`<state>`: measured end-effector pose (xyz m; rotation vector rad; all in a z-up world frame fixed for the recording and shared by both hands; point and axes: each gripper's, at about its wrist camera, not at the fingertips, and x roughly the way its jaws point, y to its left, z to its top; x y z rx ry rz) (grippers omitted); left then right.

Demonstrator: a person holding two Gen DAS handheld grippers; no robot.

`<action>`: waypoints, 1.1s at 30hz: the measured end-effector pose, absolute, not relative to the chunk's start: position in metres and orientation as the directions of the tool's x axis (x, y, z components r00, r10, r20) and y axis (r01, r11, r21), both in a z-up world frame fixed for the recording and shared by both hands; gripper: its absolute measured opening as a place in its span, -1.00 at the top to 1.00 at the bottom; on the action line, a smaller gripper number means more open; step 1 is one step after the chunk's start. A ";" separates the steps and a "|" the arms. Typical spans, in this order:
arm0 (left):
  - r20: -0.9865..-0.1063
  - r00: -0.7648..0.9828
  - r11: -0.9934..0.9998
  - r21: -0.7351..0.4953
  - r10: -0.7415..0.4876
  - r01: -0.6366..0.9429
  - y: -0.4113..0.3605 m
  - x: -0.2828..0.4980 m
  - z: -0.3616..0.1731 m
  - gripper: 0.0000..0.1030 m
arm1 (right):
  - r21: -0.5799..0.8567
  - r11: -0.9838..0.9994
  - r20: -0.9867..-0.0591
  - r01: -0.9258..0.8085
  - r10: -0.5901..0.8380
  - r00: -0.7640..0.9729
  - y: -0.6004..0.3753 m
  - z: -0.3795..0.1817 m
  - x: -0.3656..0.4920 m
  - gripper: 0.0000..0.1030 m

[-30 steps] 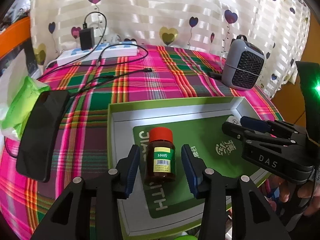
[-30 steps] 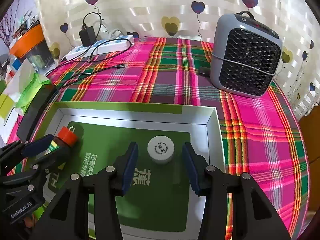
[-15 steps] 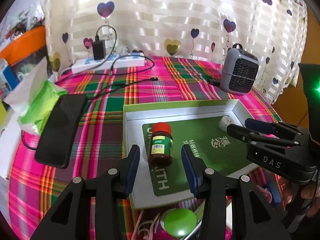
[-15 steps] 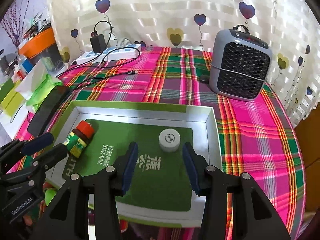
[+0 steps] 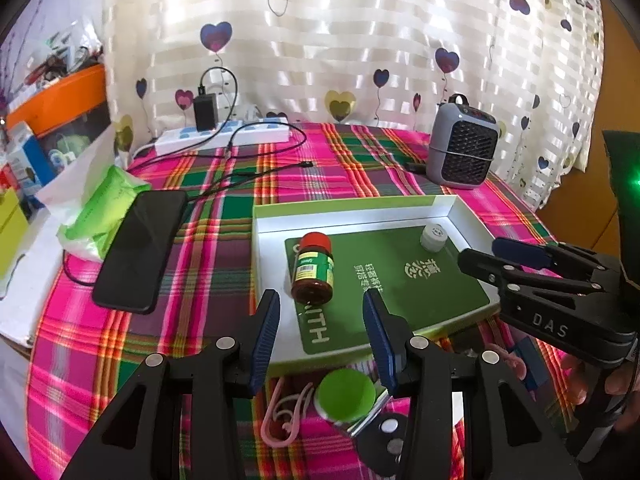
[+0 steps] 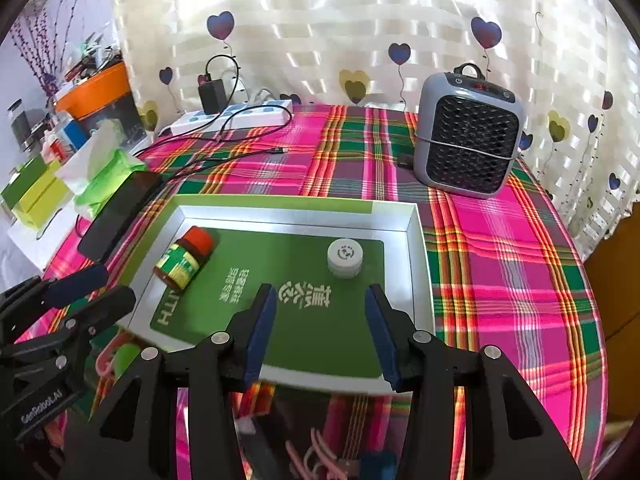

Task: Organize rigid objects
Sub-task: 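Lift both open tools out of the green box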

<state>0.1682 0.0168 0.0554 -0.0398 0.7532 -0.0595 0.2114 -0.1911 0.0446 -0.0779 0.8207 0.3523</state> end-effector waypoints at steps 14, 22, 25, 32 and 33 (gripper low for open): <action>-0.670 0.740 0.998 -0.050 -0.057 0.031 0.019 0.129 0.053 0.18 | 0.080 0.937 -0.704 -0.339 0.294 0.646 -0.210 0.044 0.170 0.08; -0.662 0.746 0.997 -0.060 -0.071 0.042 0.023 0.109 0.050 0.18 | 0.069 0.938 -0.694 -0.340 0.290 0.659 -0.218 0.042 0.151 0.08; -0.657 0.748 0.995 -0.080 -0.098 0.060 0.030 0.099 0.048 0.18 | 0.068 0.933 -0.687 -0.354 0.301 0.661 -0.223 0.041 0.142 0.08; -0.672 0.735 0.995 -0.084 -0.095 0.051 0.048 0.080 0.037 0.18 | 0.040 0.935 -0.688 -0.353 0.282 0.668 -0.241 0.031 0.121 0.08; -0.674 0.732 0.995 -0.089 -0.098 0.052 0.050 0.078 0.035 0.18 | 0.041 0.935 -0.690 -0.352 0.282 0.666 -0.243 0.030 0.120 0.08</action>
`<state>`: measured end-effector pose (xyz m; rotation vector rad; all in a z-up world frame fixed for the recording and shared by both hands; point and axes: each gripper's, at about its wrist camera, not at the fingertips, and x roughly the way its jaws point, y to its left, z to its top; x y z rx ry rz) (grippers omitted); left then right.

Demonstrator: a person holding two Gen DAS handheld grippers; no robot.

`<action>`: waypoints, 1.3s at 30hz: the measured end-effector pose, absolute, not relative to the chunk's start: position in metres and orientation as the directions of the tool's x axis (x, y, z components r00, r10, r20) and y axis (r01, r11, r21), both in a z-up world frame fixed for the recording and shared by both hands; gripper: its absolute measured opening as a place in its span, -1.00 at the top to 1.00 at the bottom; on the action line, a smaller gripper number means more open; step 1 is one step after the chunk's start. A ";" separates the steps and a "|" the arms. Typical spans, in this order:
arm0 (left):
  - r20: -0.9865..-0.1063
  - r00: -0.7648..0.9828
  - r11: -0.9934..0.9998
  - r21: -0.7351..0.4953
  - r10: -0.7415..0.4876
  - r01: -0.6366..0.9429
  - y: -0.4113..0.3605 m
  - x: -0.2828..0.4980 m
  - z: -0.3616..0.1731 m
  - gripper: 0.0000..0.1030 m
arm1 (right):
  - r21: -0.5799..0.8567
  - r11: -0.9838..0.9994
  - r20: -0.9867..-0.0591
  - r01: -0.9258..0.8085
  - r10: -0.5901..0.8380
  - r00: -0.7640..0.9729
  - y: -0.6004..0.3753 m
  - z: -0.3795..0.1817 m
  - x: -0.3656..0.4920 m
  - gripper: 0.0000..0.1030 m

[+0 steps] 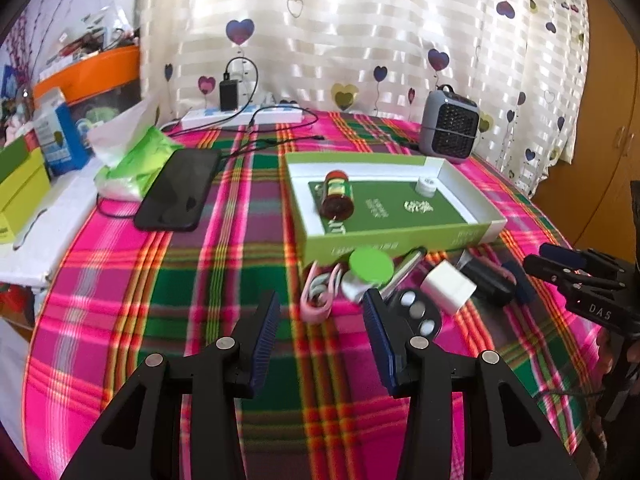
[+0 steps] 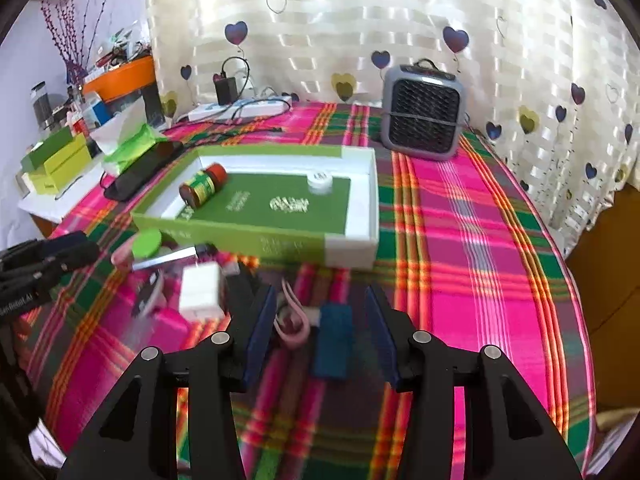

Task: Organize rigid objects
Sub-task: 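Lift both open tools out of the green box, then grasp the pink clip with the left tool while the right tool grasps the blue USB stick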

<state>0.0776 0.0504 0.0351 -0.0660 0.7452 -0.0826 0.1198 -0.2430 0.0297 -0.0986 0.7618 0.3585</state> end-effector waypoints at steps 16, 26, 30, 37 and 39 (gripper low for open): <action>-0.735 0.662 0.989 -0.129 -0.146 0.074 0.054 0.082 0.010 0.17 | 0.051 0.946 -0.742 -0.321 0.251 0.622 -0.257 0.006 0.114 0.08; -0.758 0.640 0.992 -0.115 -0.122 0.054 0.056 0.103 0.006 0.16 | 0.017 0.954 -0.779 -0.300 0.201 0.594 -0.251 -0.003 0.128 0.08; -0.763 0.635 0.993 -0.099 -0.119 0.067 0.053 0.110 0.006 0.16 | 0.024 0.954 -0.779 -0.297 0.204 0.593 -0.252 -0.003 0.132 0.08; -0.777 0.625 0.997 -0.053 -0.081 0.064 0.046 0.126 0.002 0.16 | 0.019 0.954 -0.779 -0.299 0.202 0.593 -0.251 -0.003 0.135 0.08; -0.775 0.627 0.997 -0.047 -0.074 0.059 0.046 0.127 0.002 0.16 | 0.021 0.954 -0.779 -0.298 0.202 0.594 -0.252 -0.003 0.135 0.08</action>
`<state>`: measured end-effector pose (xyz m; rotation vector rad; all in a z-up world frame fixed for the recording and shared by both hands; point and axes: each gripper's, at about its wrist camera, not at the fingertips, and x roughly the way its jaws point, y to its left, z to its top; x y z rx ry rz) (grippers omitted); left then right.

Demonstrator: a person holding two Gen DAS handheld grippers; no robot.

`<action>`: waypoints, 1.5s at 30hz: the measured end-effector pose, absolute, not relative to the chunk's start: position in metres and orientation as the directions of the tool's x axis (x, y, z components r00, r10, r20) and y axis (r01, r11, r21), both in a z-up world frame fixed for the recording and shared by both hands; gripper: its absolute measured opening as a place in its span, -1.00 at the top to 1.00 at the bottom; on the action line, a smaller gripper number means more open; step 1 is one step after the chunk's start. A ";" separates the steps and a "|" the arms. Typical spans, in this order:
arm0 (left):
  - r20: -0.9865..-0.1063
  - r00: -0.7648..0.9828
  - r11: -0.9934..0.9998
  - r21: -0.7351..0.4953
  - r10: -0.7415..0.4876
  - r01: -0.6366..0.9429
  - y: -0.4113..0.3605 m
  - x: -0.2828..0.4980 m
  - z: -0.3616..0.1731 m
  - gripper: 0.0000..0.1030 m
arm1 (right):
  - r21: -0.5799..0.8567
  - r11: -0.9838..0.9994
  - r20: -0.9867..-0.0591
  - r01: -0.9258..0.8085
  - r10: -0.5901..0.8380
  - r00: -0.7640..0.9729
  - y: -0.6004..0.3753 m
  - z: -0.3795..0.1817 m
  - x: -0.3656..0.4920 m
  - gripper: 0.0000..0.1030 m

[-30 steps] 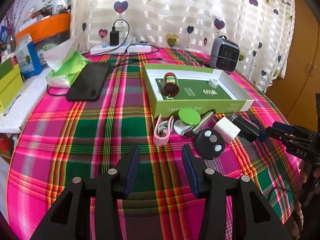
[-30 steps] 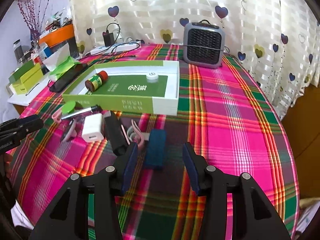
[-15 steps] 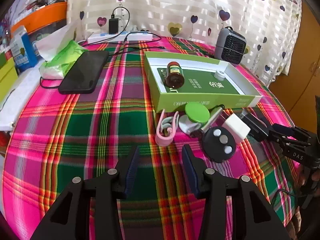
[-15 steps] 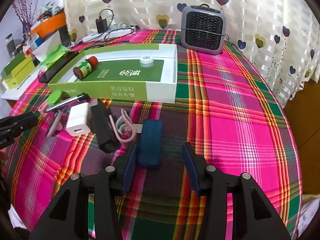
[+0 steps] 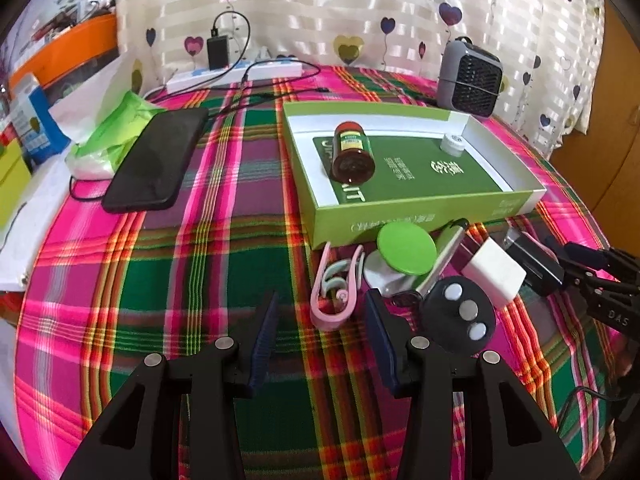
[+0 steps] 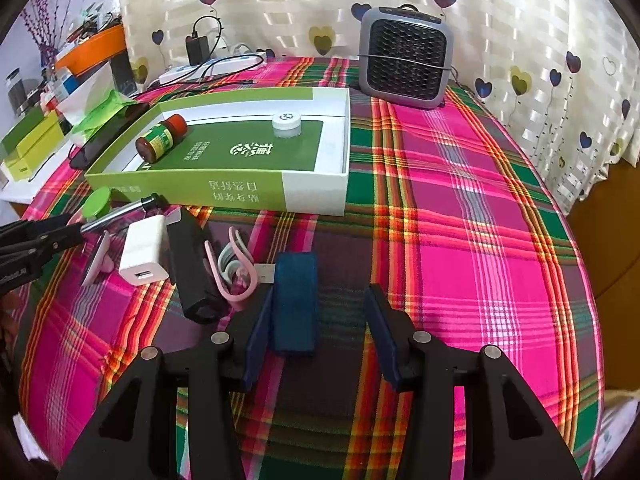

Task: Organize rigid objects
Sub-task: 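Grasp the pink clip with the left tool while the right tool grasps the blue USB stick, then carry the pink clip and blue USB stick into the green box with both tools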

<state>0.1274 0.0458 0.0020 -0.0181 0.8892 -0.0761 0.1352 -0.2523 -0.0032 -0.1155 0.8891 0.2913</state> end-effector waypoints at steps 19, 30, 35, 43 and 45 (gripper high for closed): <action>-0.762 0.640 0.994 -0.106 -0.098 0.026 0.055 0.131 0.001 0.30 | 0.035 0.957 -0.774 -0.287 0.207 0.598 -0.258 -0.003 0.135 0.43; -0.759 0.644 0.992 -0.123 -0.091 -0.005 0.062 0.129 0.001 0.55 | 0.035 0.957 -0.773 -0.289 0.210 0.598 -0.258 -0.003 0.134 0.56; -0.759 0.646 0.993 -0.121 -0.088 -0.007 0.063 0.130 0.001 0.56 | 0.035 0.957 -0.773 -0.289 0.209 0.598 -0.258 -0.003 0.134 0.56; -0.746 0.661 0.993 -0.114 -0.082 -0.006 0.067 0.126 0.006 0.61 | 0.027 0.959 -0.772 -0.282 0.200 0.604 -0.259 -0.002 0.133 0.56; -0.742 0.665 0.993 -0.116 -0.083 -0.006 0.066 0.124 0.007 0.61 | 0.030 0.959 -0.768 -0.281 0.203 0.607 -0.260 -0.001 0.133 0.56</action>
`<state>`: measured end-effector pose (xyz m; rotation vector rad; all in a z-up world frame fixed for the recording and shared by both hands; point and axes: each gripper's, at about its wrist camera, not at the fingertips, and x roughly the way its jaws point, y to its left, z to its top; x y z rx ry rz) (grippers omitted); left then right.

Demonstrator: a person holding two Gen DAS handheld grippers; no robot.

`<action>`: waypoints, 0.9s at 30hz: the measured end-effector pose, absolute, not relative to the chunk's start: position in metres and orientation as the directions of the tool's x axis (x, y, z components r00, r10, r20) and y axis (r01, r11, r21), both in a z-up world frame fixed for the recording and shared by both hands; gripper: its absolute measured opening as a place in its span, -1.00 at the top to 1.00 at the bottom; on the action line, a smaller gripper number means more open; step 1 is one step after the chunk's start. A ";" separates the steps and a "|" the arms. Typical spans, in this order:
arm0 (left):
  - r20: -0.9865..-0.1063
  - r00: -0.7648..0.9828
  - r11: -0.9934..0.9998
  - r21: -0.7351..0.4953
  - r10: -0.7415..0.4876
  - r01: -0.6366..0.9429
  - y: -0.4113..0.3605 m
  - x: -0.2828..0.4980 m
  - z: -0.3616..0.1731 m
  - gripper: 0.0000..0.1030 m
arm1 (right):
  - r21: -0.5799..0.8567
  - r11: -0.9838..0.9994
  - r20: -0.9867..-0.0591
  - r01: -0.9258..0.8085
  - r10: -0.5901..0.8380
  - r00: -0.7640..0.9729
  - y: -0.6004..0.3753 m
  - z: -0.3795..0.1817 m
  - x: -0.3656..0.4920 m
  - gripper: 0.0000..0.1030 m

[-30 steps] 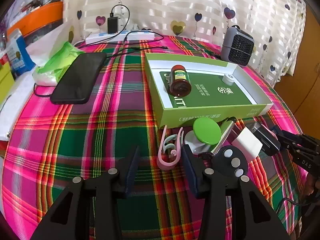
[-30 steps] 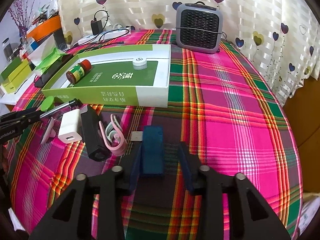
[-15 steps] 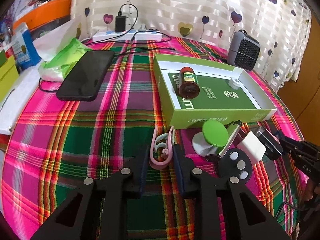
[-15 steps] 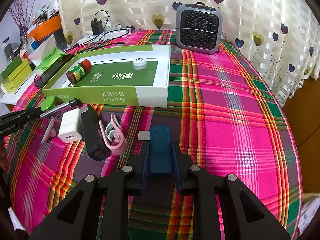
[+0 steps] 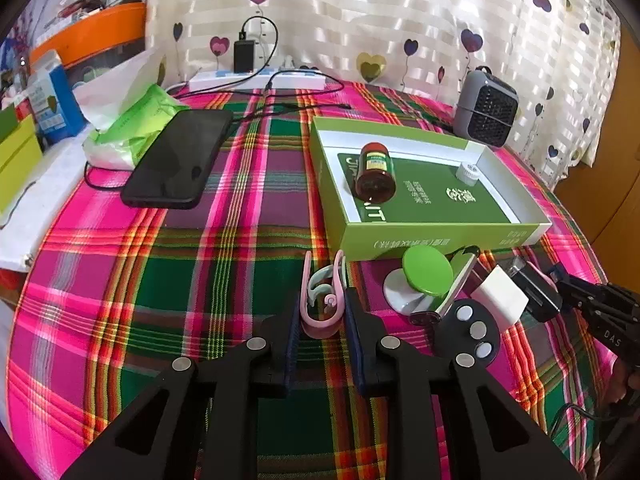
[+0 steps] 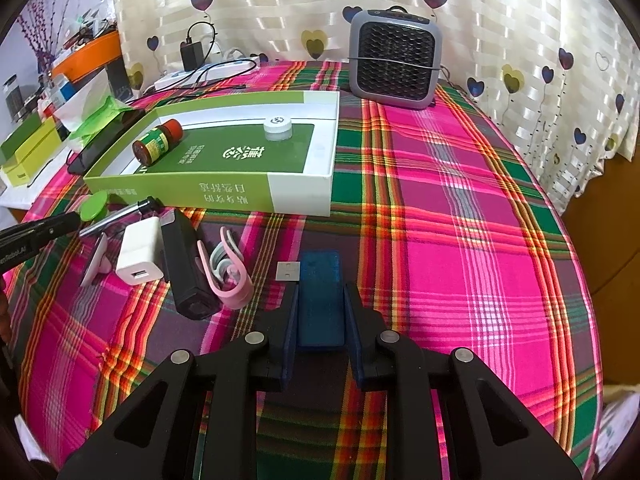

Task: Organize rigid objects
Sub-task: 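Carry the pink clip and blue USB stick into the green box with both tools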

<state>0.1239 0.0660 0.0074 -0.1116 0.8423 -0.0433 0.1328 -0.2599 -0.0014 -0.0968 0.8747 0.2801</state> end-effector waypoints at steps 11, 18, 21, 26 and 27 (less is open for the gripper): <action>-0.725 0.685 0.994 -0.106 -0.078 0.001 0.063 0.114 0.017 0.61 | 0.053 0.962 -0.751 -0.269 0.216 0.624 -0.264 0.006 0.128 0.56; -0.699 0.709 0.994 -0.110 -0.093 0.022 0.056 0.109 0.033 0.61 | 0.060 0.960 -0.735 -0.274 0.228 0.639 -0.263 0.017 0.128 0.56; -0.695 0.711 0.993 -0.111 -0.106 0.040 0.052 0.111 0.038 0.61 | 0.059 0.959 -0.727 -0.277 0.231 0.646 -0.261 0.022 0.128 0.56; -0.689 0.715 0.992 -0.105 -0.119 0.064 0.044 0.119 0.046 0.61 | 0.056 0.956 -0.717 -0.288 0.239 0.655 -0.256 0.032 0.131 0.56; -0.688 0.715 0.992 -0.104 -0.124 0.071 0.042 0.122 0.047 0.61 | 0.055 0.955 -0.715 -0.291 0.241 0.656 -0.254 0.034 0.133 0.56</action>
